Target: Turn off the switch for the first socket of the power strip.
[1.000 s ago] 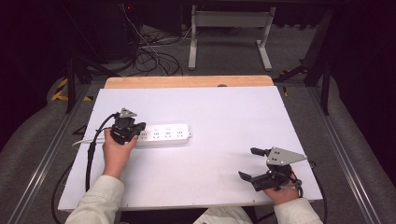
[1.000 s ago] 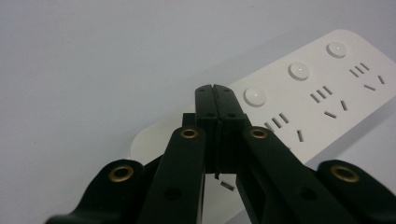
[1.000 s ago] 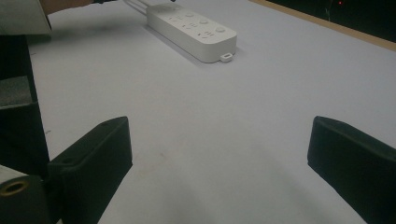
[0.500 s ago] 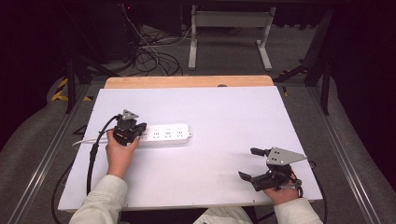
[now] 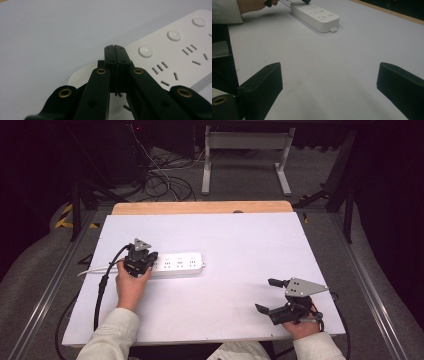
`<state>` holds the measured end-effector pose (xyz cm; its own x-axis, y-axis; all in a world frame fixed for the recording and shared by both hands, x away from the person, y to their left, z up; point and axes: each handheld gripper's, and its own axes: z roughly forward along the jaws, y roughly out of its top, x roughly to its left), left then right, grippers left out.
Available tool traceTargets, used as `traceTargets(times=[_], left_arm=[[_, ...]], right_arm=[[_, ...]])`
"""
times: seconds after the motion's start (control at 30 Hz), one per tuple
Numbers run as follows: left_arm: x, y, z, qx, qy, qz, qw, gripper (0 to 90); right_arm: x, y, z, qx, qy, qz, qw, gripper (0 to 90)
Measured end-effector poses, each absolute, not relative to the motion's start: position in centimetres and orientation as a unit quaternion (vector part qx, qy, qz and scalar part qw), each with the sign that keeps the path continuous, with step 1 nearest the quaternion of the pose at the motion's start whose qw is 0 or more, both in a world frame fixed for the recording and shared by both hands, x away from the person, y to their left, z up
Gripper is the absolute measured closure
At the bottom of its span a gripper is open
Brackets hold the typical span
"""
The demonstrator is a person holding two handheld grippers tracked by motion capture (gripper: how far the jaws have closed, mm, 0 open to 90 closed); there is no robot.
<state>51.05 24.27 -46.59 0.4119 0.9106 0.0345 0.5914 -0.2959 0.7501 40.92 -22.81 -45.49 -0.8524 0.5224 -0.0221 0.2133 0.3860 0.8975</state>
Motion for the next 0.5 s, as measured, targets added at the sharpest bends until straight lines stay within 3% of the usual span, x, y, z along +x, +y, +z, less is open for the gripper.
traceTargets(times=[0.5], left_arm=[[50.86,23.83,-46.59,0.773,0.483,0.25,0.325,90.0]], right_arm=[[40.86,-22.81,-45.45,0.223,0.819,0.506,0.153,6.6]])
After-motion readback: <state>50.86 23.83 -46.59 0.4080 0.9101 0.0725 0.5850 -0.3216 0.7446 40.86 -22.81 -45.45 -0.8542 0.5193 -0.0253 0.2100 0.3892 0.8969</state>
